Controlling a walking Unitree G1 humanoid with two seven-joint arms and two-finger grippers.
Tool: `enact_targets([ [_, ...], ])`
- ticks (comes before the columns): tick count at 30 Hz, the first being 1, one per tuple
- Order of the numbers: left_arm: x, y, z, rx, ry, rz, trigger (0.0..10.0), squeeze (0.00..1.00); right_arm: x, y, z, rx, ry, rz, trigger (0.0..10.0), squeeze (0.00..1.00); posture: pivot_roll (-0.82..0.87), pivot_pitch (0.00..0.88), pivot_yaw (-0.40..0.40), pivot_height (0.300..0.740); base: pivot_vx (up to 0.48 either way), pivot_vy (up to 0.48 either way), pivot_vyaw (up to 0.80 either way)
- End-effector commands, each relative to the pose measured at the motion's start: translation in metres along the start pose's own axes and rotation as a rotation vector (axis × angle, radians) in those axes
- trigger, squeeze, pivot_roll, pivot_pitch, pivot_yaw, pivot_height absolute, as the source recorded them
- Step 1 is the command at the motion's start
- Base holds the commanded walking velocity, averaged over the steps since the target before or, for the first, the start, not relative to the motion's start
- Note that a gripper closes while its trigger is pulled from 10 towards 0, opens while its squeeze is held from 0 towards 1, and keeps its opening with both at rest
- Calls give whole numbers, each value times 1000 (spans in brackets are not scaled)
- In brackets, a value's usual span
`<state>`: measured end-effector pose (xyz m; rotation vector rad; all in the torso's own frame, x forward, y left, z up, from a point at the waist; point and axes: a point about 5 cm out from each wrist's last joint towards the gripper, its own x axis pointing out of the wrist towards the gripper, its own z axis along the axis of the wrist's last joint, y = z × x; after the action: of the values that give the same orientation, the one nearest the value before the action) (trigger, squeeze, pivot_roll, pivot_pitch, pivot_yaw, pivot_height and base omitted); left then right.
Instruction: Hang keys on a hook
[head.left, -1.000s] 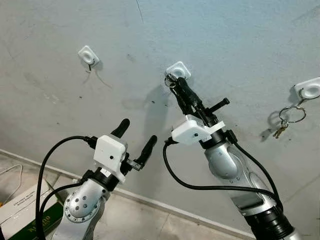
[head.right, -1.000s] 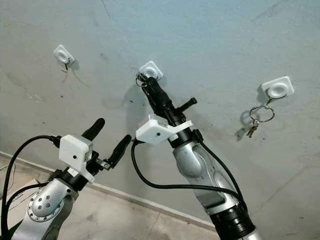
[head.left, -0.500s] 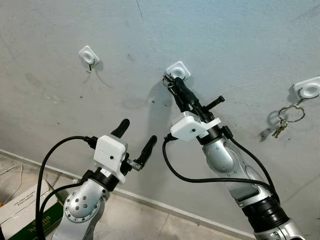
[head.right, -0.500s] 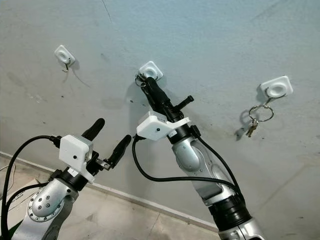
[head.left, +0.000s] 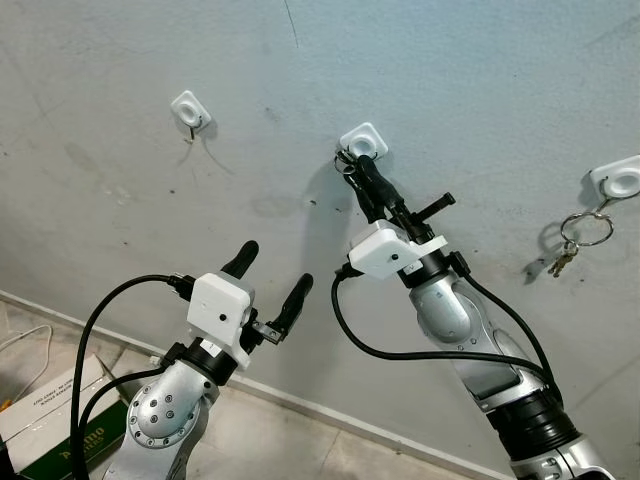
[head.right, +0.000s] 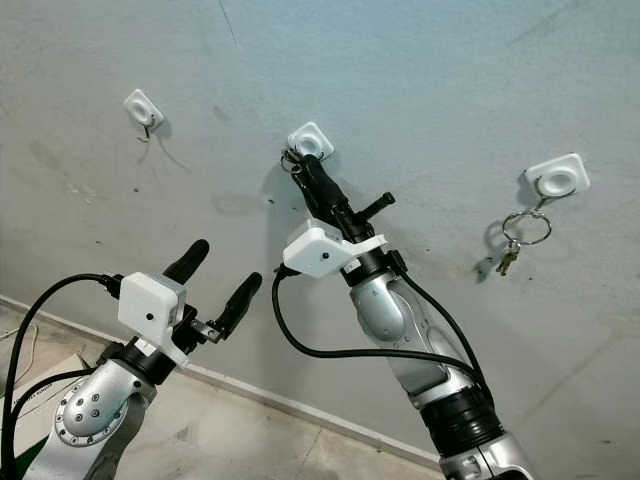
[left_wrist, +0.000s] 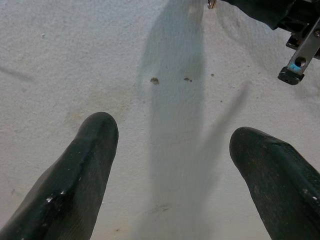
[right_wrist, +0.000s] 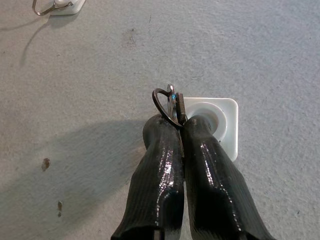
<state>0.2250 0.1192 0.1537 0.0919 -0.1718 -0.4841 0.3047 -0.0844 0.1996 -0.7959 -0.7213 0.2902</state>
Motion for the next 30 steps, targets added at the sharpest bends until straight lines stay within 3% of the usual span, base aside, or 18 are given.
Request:
enact_targets([
  [1, -1, 0, 0, 2, 6, -5, 10000, 0, -3, -9, -10, -19, 57, -31, 10000, 0, 60, 73, 46, 740, 0, 0, 0],
  [13, -1, 0, 0, -4, 6, 2, 10000, 0, 13, -33, 9, -23, -10, -132, 10000, 0, 55, 76, 41, 740, 0, 0, 0],
  [30, -1, -1, -1, -12, 8, 4, 10000, 0, 6, -56, 13, -68, -1, -177, 10000, 0, 52, 79, 38, 740, 0, 0, 0],
])
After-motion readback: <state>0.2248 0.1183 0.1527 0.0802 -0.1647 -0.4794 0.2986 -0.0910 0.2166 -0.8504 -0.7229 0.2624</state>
